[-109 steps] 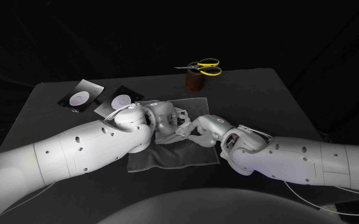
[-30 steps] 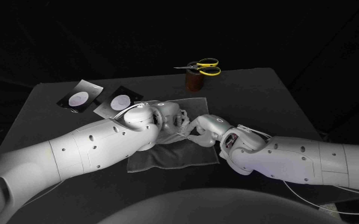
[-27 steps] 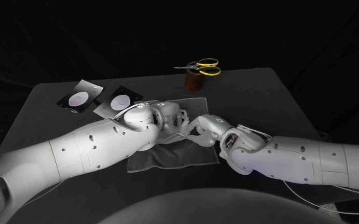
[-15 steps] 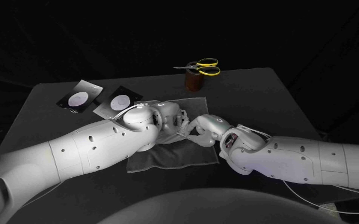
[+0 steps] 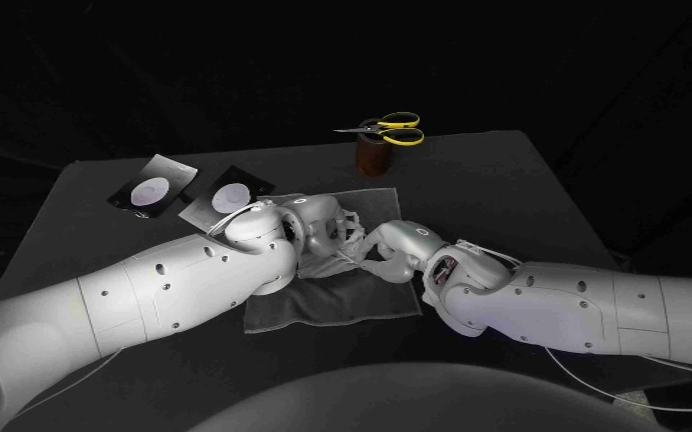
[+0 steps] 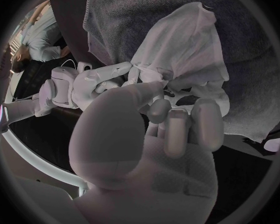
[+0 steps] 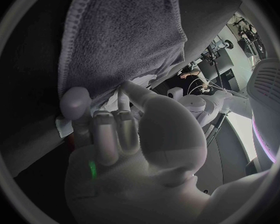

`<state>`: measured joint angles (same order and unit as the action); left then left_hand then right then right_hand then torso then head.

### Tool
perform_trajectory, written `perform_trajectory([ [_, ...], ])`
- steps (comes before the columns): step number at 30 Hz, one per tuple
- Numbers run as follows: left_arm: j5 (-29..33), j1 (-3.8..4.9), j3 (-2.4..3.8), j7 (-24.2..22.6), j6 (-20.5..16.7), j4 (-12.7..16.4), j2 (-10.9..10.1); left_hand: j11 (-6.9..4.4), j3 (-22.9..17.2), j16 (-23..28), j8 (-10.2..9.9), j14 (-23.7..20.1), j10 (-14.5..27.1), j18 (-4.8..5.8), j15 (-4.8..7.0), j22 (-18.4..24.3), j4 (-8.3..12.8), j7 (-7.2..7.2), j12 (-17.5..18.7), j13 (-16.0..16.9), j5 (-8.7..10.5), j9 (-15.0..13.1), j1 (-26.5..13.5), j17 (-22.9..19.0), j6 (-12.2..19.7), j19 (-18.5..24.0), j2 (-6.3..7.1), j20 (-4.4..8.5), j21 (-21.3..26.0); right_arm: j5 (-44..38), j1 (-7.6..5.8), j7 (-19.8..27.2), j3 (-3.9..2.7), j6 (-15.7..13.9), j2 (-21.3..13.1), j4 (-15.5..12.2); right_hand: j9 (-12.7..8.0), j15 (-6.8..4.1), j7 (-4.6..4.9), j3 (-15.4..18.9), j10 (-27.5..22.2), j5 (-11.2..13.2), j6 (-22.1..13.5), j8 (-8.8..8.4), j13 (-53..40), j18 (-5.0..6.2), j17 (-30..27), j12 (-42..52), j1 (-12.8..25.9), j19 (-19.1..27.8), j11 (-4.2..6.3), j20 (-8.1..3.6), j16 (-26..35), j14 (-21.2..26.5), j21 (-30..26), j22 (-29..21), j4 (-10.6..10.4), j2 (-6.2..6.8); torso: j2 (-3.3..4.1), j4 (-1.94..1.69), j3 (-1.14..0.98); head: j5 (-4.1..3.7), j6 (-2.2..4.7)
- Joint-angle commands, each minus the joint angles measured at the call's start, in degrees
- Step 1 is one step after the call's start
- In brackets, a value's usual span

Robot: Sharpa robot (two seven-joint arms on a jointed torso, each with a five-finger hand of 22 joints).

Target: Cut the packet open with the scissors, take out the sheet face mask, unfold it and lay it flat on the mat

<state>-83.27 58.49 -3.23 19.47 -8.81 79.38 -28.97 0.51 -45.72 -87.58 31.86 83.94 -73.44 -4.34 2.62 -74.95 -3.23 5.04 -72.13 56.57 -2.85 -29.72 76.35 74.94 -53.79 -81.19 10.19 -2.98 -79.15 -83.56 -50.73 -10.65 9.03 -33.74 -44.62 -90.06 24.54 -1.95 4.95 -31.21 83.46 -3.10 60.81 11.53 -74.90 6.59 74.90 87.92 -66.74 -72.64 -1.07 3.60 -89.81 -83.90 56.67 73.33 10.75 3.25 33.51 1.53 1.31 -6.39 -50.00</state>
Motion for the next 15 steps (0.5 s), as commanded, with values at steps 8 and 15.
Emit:
perform_trajectory([
  [8, 18.77, 0.04, 0.72, 1.41, -0.91, 0.9, -1.4, -0.13, -0.79, -0.28, 0.77, 4.4, -0.63, 0.75, 0.51, -3.26, 0.03, -0.09, -0.4, 0.22, -0.23, -0.83, -0.67, 8.17, -0.31, -0.49, 0.16, 0.2, -0.36, 0.07, 1.01, -3.92, 0.88, 6.23, -0.01, 1.2, -0.1, -0.39, 0.76, 0.3, 6.17, 0.24, 0.46, -0.38, -13.91, 0.75, 15.1, 0.33, 0.37, 0.28, 0.01, 0.03, -0.19, -6.1, -0.21, 0.02, 0.02, 0.15, 0.0, 0.04, -0.02, -0.27, 0.0],
  [15, 26.91, 0.06, 0.98, 1.82, 0.15, 0.89, -1.64, -0.16, -0.97, -0.28, 0.86, 4.4, -0.7, 0.75, 0.53, -3.28, 0.11, -0.11, -0.43, 0.27, -0.25, -0.89, -0.75, 8.14, -0.31, -0.51, 0.16, 0.24, -0.38, 0.06, 1.01, -4.02, 0.88, 6.39, -0.04, 1.27, -0.1, -0.39, 0.76, 0.3, 6.17, 0.24, 0.46, -0.38, -13.91, 0.75, 15.1, 0.33, 0.37, 0.28, 0.01, 0.03, -0.19, -6.1, -0.21, 0.02, 0.02, 0.15, 0.0, 0.08, -0.03, -0.45, 0.0],
])
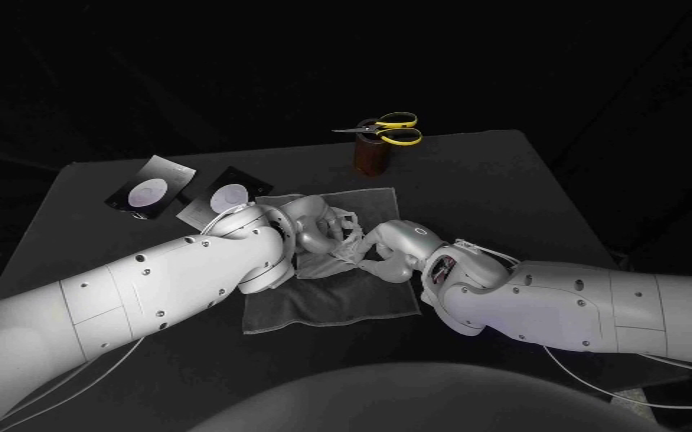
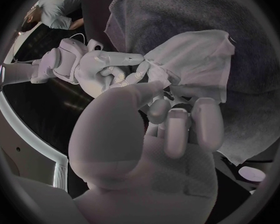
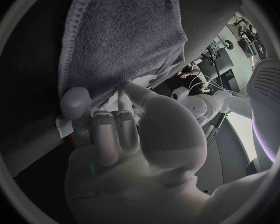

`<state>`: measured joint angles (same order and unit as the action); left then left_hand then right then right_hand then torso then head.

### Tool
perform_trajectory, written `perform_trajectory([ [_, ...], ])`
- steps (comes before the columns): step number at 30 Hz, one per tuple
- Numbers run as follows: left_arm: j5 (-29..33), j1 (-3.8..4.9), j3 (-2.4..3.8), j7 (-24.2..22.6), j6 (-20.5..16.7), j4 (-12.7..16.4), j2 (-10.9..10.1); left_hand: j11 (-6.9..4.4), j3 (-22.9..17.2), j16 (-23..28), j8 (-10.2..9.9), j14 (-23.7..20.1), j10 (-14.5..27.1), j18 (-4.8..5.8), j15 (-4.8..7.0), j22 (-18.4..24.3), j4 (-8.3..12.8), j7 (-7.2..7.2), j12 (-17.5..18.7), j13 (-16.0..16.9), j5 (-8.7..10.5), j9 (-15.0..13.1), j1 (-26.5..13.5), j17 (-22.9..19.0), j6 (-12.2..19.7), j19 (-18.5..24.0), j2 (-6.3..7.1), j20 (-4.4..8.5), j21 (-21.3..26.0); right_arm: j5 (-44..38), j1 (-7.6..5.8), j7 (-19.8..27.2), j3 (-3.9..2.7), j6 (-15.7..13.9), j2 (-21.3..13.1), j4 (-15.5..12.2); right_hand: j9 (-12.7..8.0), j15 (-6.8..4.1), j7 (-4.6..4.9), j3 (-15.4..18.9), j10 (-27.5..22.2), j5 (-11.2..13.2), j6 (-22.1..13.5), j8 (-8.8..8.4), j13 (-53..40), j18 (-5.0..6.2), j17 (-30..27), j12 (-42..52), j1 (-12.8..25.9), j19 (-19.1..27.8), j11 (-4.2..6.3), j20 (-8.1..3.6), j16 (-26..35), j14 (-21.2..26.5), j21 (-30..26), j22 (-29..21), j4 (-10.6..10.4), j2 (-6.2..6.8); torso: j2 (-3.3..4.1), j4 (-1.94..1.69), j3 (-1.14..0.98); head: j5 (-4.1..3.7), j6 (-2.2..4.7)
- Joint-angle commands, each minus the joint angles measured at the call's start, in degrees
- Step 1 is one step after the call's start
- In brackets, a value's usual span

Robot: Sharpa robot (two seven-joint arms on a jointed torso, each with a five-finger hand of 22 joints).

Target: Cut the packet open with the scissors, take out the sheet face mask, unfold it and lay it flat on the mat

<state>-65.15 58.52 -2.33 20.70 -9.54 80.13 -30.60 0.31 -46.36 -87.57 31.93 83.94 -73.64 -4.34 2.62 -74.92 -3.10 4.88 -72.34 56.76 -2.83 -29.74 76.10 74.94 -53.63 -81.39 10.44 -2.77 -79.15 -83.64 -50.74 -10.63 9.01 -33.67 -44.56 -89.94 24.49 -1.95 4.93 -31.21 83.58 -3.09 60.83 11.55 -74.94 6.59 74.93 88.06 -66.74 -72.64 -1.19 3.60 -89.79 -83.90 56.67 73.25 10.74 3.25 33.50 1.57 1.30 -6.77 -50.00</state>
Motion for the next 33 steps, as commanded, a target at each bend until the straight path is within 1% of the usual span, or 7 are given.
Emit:
perform_trajectory([
  [1, 9.25, 0.03, 0.1, 0.61, 0.86, 0.13, -0.01, 0.04, -0.39, -0.26, 0.83, 4.37, -0.47, 0.74, 0.54, -3.28, 0.01, 0.03, -0.16, -0.03, -0.28, -0.89, -0.53, 8.06, -0.47, -0.28, -0.1, 0.04, -0.37, 0.15, 1.01, -4.05, 0.89, 6.33, -0.1, 1.15, -0.05, -0.39, 0.77, 0.3, 6.05, 0.23, 0.44, -0.39, -13.87, 0.75, 15.07, 0.2, 0.37, 0.28, 0.13, 0.03, -0.21, -6.1, -0.21, 0.1, 0.02, 0.15, 0.01, 0.04, -0.03, -0.11, 0.0],
  [8, 16.66, 0.04, 0.26, -0.06, -1.58, -0.25, -0.24, 0.03, -0.48, -0.21, 0.88, 4.34, -0.45, 0.73, 0.54, -3.25, 0.02, 0.03, -0.12, -0.11, -0.29, -0.93, -0.61, 7.91, -0.47, -0.26, -0.12, 0.06, -0.34, 0.14, 1.01, -4.14, 0.89, 6.51, -0.13, 1.23, -0.1, -0.4, 0.74, 0.36, 6.04, 0.23, 0.55, -0.43, -13.84, 0.78, 15.07, 0.16, 0.43, 0.35, 0.15, 0.03, -0.21, -6.1, -0.39, 0.02, 0.01, 0.1, -0.02, -0.01, -0.05, -0.29, 0.0],
  [13, 22.62, 0.04, 0.53, -1.23, -3.66, -0.43, -0.47, 0.02, -0.76, -0.17, 1.0, 4.31, -0.39, 0.71, 0.56, -3.21, 0.02, 0.0, 0.03, -0.39, -0.3, -1.04, -0.85, 7.78, -0.4, -0.23, -0.26, 0.12, -0.31, 0.14, 1.01, -4.18, 0.89, 6.62, -0.15, 1.29, -0.1, -0.4, 0.74, 0.36, 6.04, 0.23, 0.55, -0.43, -13.84, 0.78, 15.07, 0.16, 0.43, 0.35, 0.15, 0.03, -0.21, -6.1, -0.39, 0.02, 0.01, 0.1, 0.03, 0.03, -0.02, -0.42, 0.0],
  [17, 25.87, 0.04, 0.71, -1.9, -4.43, -0.43, -0.64, 0.01, -0.84, -0.14, 1.03, 4.28, -0.37, 0.7, 0.57, -3.19, 0.03, 0.0, 0.06, -0.45, -0.29, -1.07, -0.91, 7.68, -0.37, -0.21, -0.29, 0.13, -0.29, 0.15, 1.01, -4.2, 0.89, 6.67, -0.18, 1.33, -0.12, -0.4, 0.74, 0.39, 6.04, 0.23, 0.57, -0.45, -13.84, 0.79, 15.07, 0.15, 0.46, 0.37, 0.16, 0.03, -0.21, -6.1, -0.42, 0.01, 0.0, 0.09, 0.02, 0.03, -0.01, -0.46, 0.0],
  [22, 30.1, 0.04, 0.88, -2.44, -4.74, -0.42, -0.71, 0.01, -0.96, -0.11, 1.07, 4.26, -0.37, 0.7, 0.57, -3.16, 0.03, 0.0, 0.09, -0.5, -0.29, -1.12, -1.02, 7.59, -0.31, -0.19, -0.36, 0.15, -0.26, 0.15, 1.01, -4.24, 0.89, 6.71, -0.22, 1.35, -0.12, -0.4, 0.74, 0.39, 6.04, 0.23, 0.57, -0.45, -13.84, 0.79, 15.07, 0.15, 0.46, 0.37, 0.16, 0.03, -0.21, -6.1, -0.42, 0.01, 0.0, 0.09, -0.01, 0.0, 0.0, -0.53, 0.0],
  [29, 35.88, 0.04, 0.98, -1.87, -2.99, -0.41, -0.59, 0.02, -1.05, -0.03, 1.12, 4.2, -0.24, 0.63, 0.58, -2.92, 0.02, 0.01, 0.25, -0.78, -0.29, -1.19, -1.19, 7.34, -0.22, -0.02, -0.38, 0.17, -0.05, 0.17, 1.01, -4.25, 0.89, 6.66, -0.29, 1.39, -0.12, -0.4, 0.74, 0.39, 6.04, 0.23, 0.57, -0.45, -13.84, 0.79, 15.07, 0.15, 0.46, 0.37, 0.16, 0.03, -0.21, -6.1, -0.42, 0.01, 0.0, 0.09, 0.01, 0.04, -0.01, -0.65, 0.0],
  [33, 38.18, 0.05, 1.0, -1.59, -2.73, -0.62, -0.5, 0.05, -1.11, 0.01, 1.2, 4.17, -0.1, 0.59, 0.57, -2.78, -0.02, 0.03, 0.43, -1.07, -0.27, -1.31, -1.6, 7.25, -0.01, 0.1, -0.35, 0.19, 0.08, 0.22, 1.01, -4.23, 0.89, 6.61, -0.34, 1.36, -0.16, -0.4, 0.74, 0.42, 6.02, 0.22, 0.58, -0.51, -13.75, 0.8, 15.07, 0.02, 0.51, 0.4, 0.16, 0.02, -0.21, -6.1, -0.5, -0.03, -0.02, 0.06, -0.01, 0.03, -0.03, -0.7, 0.0],
])
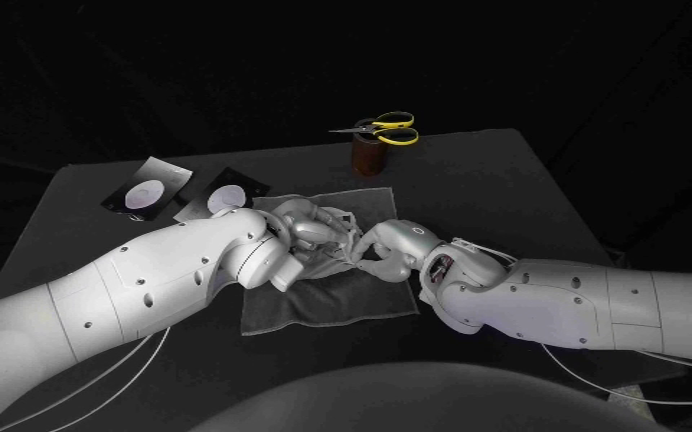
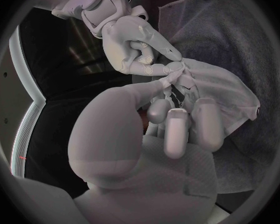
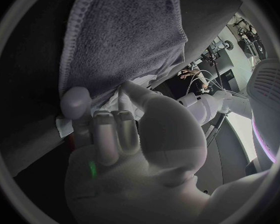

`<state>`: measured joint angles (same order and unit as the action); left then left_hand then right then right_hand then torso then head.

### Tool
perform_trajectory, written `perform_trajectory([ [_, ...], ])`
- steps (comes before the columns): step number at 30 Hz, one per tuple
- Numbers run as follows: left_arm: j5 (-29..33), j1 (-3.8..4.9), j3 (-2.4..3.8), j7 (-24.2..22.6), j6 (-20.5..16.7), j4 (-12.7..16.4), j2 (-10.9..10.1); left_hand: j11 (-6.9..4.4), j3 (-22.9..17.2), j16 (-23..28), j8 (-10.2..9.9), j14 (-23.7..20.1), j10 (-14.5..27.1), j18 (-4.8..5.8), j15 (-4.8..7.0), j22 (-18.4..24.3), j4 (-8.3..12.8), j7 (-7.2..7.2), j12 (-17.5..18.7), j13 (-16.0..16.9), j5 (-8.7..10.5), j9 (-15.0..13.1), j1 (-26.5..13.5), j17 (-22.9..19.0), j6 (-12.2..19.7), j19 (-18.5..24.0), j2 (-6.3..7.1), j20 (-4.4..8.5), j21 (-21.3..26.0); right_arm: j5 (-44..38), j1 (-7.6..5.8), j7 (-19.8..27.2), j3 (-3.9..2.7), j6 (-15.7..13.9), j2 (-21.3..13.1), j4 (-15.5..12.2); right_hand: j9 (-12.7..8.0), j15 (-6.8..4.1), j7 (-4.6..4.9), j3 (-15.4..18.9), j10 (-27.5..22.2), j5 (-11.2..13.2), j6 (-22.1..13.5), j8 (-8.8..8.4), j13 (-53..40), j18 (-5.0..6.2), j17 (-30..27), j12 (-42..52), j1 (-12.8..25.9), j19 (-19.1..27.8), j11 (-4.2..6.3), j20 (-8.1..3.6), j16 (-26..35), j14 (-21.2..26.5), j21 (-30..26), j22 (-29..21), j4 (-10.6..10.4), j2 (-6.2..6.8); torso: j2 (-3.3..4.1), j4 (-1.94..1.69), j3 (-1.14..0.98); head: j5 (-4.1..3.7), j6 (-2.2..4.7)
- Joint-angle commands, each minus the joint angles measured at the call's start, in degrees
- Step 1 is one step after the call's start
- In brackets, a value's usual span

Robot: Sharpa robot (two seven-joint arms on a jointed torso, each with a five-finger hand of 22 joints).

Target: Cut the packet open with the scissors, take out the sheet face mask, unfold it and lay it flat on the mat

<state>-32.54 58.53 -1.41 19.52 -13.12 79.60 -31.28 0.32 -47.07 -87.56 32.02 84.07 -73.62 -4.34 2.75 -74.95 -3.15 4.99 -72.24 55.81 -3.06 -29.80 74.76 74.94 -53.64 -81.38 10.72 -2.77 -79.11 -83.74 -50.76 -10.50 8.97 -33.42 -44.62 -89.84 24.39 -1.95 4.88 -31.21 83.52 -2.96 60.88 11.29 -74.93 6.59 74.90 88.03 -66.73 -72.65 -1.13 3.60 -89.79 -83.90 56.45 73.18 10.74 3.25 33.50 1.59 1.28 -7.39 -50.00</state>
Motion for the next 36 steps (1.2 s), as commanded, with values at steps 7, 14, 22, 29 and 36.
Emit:
perform_trajectory([
  [7, 7.72, 0.05, 0.1, -0.13, 0.42, -0.59, 0.31, 0.07, -0.69, 0.15, 1.26, 3.93, -0.07, 0.56, 0.4, -2.58, -0.44, -0.06, 0.41, -0.24, 0.01, -1.61, -1.58, 6.83, 0.83, 0.24, -1.48, 0.19, 0.22, 0.44, 1.04, -4.33, 0.93, 6.35, -0.33, 1.27, -0.06, -0.4, 0.8, 0.42, 6.07, 0.09, 0.53, -0.25, -13.77, 0.8, 15.1, 0.05, 0.51, 0.41, 0.1, 0.03, -0.21, -6.1, -0.28, 0.05, -0.02, 0.06, 0.03, 0.02, -0.02, -0.29, 0.0],
  [14, 8.37, 0.1, 0.12, 0.62, 0.81, -1.08, 0.35, 0.14, -2.36, 0.33, 1.28, 3.82, 0.41, 0.49, 0.31, -2.31, -2.35, -0.02, 0.42, -0.49, -0.03, -1.88, -5.1, 6.38, 1.73, 0.43, -4.44, 0.12, 0.5, 0.48, 1.04, -4.33, 0.93, 6.35, -0.37, 1.25, -0.06, -0.4, 0.8, 0.42, 6.07, 0.09, 0.53, -0.25, -13.77, 0.8, 15.1, 0.05, 0.51, 0.41, 0.1, 0.03, -0.21, -6.1, -0.28, 0.05, -0.02, 0.06, 0.01, 0.01, 0.01, -0.35, 0.0],
  [22, 8.7, 0.14, 0.12, 1.3, 1.75, -1.56, 0.33, 0.32, -8.44, 0.51, 0.4, 3.74, 1.27, 0.43, 0.2, -2.04, -5.68, 0.08, 0.01, -0.55, 0.02, -1.12, -15.52, 5.91, 1.73, 0.53, -5.67, -0.03, 0.78, 0.49, 1.04, -4.33, 0.93, 6.34, -0.39, 1.23, -0.11, -0.4, 0.79, 0.45, 6.07, 0.08, 0.55, -0.3, -13.77, 0.8, 15.1, 0.06, 0.54, 0.41, 0.1, 0.02, -0.21, -6.1, -0.3, 0.05, -0.03, 0.02, 0.02, -0.04, 0.04, -0.37, 0.0],
  [29, 8.13, 0.16, 0.11, 1.97, 2.48, -1.94, 0.28, 0.41, -3.9, 0.49, 0.59, 3.75, 1.19, 0.44, 0.08, -1.99, -6.6, 0.06, -0.43, -0.36, 0.11, -1.04, -23.06, 5.92, 1.22, 0.49, -0.49, -0.13, 0.85, 0.49, 1.04, -4.32, 0.93, 6.3, -0.39, 1.23, -0.11, -0.4, 0.79, 0.45, 6.07, 0.08, 0.55, -0.3, -13.77, 0.8, 15.1, 0.06, 0.54, 0.41, 0.1, 0.02, -0.21, -6.1, -0.3, 0.05, -0.03, 0.02, 0.0, -0.04, 0.04, -0.38, 0.0],
  [36, 6.38, 0.17, 0.1, 2.56, 3.29, -2.48, 0.47, 0.18, 8.78, 0.45, 0.69, 3.76, 1.21, 0.46, 0.33, -1.99, -2.68, -0.19, -0.62, -0.28, 0.1, -0.95, -17.8, 6.01, 1.09, 0.41, 3.6, 0.1, 0.9, 0.49, 1.04, -4.32, 0.93, 6.31, -0.37, 1.23, -0.14, -0.4, 0.79, 0.46, 6.07, 0.08, 0.55, -0.34, -13.76, 0.83, 15.1, 0.05, 0.54, 0.47, 0.11, 0.02, -0.21, -6.1, -0.44, -0.01, -0.01, 0.01, 0.02, -0.01, 0.01, -0.33, 0.0],
])
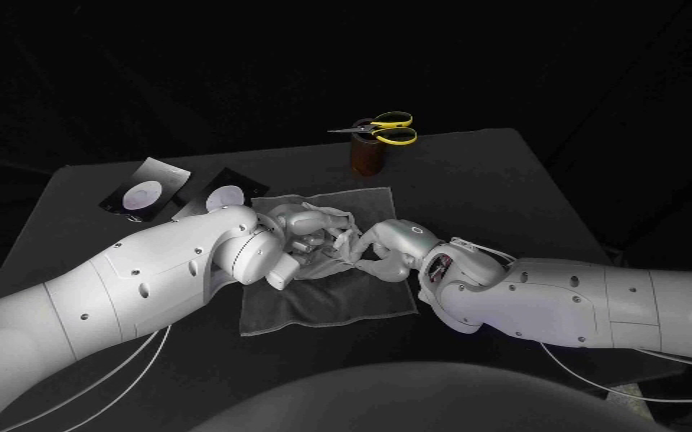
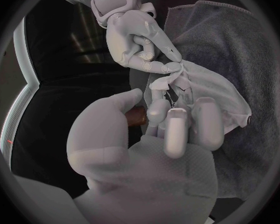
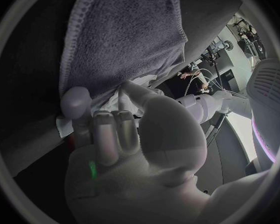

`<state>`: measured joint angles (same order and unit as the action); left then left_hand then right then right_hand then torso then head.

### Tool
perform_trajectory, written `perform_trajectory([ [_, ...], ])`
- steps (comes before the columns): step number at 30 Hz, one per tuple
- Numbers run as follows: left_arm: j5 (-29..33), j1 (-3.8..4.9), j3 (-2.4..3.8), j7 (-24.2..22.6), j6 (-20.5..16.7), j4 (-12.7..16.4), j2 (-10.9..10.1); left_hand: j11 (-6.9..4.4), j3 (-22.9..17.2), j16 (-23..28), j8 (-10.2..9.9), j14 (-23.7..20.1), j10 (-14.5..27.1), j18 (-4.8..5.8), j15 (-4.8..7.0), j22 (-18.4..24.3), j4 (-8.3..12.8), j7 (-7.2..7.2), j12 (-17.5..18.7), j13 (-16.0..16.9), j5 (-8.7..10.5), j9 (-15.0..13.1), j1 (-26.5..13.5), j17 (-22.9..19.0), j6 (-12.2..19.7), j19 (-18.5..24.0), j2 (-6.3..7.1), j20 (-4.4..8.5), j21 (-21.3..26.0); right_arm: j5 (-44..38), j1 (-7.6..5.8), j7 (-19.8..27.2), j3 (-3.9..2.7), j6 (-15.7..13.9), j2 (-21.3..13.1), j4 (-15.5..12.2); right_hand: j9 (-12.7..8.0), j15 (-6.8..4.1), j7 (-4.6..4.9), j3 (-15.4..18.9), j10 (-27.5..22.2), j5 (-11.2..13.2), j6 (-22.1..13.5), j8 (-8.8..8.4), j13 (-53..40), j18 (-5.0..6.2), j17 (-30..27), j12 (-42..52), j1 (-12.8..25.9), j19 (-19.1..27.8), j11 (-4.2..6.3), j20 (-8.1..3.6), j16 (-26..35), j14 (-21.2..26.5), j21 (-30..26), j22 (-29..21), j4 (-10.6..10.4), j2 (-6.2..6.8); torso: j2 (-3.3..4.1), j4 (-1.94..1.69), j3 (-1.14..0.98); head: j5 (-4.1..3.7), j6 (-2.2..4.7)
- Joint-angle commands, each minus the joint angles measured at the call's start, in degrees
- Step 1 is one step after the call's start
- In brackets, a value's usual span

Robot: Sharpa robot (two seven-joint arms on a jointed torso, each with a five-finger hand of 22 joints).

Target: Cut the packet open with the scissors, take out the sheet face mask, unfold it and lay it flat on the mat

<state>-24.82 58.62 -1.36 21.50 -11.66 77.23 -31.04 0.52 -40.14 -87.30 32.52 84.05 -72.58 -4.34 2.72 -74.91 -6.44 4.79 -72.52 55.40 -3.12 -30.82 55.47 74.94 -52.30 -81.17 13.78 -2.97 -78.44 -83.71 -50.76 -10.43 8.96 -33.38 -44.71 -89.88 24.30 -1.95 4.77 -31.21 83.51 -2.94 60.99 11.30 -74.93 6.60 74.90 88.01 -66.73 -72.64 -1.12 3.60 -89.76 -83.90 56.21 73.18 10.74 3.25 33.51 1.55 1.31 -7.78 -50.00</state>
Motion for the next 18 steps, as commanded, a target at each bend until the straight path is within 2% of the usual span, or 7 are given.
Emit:
perform_trajectory([
  [1, -1.7, 0.08, 0.05, 0.64, 1.93, -0.18, 0.26, -0.07, 3.78, 0.16, 0.1, 3.79, 0.18, 0.46, 0.41, -2.07, 1.39, -0.03, -0.35, 0.13, 0.16, 0.15, 3.48, 6.08, -0.31, 0.16, 0.94, 0.34, 0.21, 0.46, 1.04, -4.39, 0.94, 6.27, -0.27, 1.27, -0.05, -0.4, 0.9, 0.46, 6.09, 0.06, 0.45, -0.34, -13.76, 0.82, 15.1, 0.07, 0.54, 0.47, 0.1, 0.02, -0.24, -6.1, -0.19, -0.02, -0.01, 0.01, 0.01, 0.03, -0.03, 0.07, 0.0],
  [2, -2.06, 0.08, 0.05, 0.69, 2.01, -0.23, 0.3, -0.13, 5.59, 0.13, 0.01, 3.81, 0.24, 0.46, 0.46, -2.04, 2.56, -0.09, -0.33, 0.07, 0.19, 0.25, 6.04, 6.18, -0.38, 0.19, 1.49, 0.39, 0.26, 0.46, 1.04, -4.39, 0.94, 6.27, -0.26, 1.27, -0.05, -0.4, 0.9, 0.46, 6.09, 0.06, 0.45, -0.34, -13.76, 0.82, 15.1, 0.07, 0.54, 0.47, 0.1, 0.02, -0.24, -6.1, -0.19, -0.02, -0.01, 0.01, 0.0, 0.03, -0.04, 0.05, 0.0],
  [5, -3.66, 0.08, 0.05, 0.81, 2.19, -0.47, 0.48, -0.1, 9.46, 0.05, -0.38, 3.84, 0.37, 0.46, 0.44, -2.0, 3.6, -0.05, -0.29, -0.01, 0.23, 0.66, 9.91, 6.39, -0.54, 0.23, 1.79, 0.41, 0.33, 0.46, 1.04, -4.39, 0.94, 6.28, -0.25, 1.27, -0.05, -0.4, 0.9, 0.46, 6.09, 0.06, 0.45, -0.34, -13.76, 0.82, 15.1, 0.07, 0.54, 0.47, 0.1, 0.02, -0.24, -6.1, -0.19, -0.02, -0.01, 0.01, 0.0, 0.03, -0.04, 0.05, 0.0],
  [7, -4.64, 0.08, 0.05, 0.85, 2.28, -0.62, 0.58, -0.08, 10.69, 0.02, -0.51, 3.86, 0.47, 0.44, 0.43, -1.94, 4.19, -0.01, -0.27, -0.06, 0.28, 0.79, 11.56, 6.49, -0.56, 0.27, 1.94, 0.4, 0.4, 0.46, 1.04, -4.39, 0.94, 6.29, -0.24, 1.27, -0.05, -0.4, 0.9, 0.46, 6.09, 0.06, 0.45, -0.34, -13.76, 0.82, 15.1, 0.07, 0.54, 0.47, 0.1, 0.02, -0.24, -6.1, -0.19, -0.02, -0.01, 0.01, 0.0, 0.04, -0.05, 0.1, 0.0],
  [15, -11.47, 0.09, 0.04, 0.17, 1.53, -1.75, 1.52, 0.04, 14.04, -0.01, -0.1, 3.85, 0.51, 0.4, 0.32, -1.78, 5.4, 0.11, -0.85, 0.62, 0.34, 0.66, 15.36, 6.56, -0.38, 0.43, 1.92, 0.36, 0.62, 0.46, 1.04, -4.41, 0.94, 6.31, -0.24, 1.25, -0.05, -0.4, 0.9, 0.46, 6.09, 0.06, 0.45, -0.34, -13.76, 0.82, 15.1, 0.07, 0.54, 0.47, 0.1, 0.02, -0.24, -6.1, -0.19, -0.02, -0.01, 0.01, 0.03, 0.06, -0.03, 0.1, 0.0],
  [18, -14.2, 0.08, 0.03, -0.22, 0.87, -2.13, 1.89, -0.07, 14.56, -0.04, 0.62, 3.86, 0.31, 0.41, 0.39, -1.84, 6.02, -0.01, -1.41, 1.31, 0.34, 0.29, 17.25, 6.66, -0.41, 0.39, 1.27, 0.39, 0.58, 0.46, 1.04, -4.42, 0.94, 6.34, -0.23, 1.25, -0.05, -0.4, 0.9, 0.46, 6.09, 0.06, 0.45, -0.34, -13.76, 0.82, 15.1, 0.07, 0.54, 0.47, 0.1, 0.02, -0.24, -6.1, -0.19, -0.02, -0.01, 0.01, 0.03, 0.06, -0.04, 0.16, 0.0],
])
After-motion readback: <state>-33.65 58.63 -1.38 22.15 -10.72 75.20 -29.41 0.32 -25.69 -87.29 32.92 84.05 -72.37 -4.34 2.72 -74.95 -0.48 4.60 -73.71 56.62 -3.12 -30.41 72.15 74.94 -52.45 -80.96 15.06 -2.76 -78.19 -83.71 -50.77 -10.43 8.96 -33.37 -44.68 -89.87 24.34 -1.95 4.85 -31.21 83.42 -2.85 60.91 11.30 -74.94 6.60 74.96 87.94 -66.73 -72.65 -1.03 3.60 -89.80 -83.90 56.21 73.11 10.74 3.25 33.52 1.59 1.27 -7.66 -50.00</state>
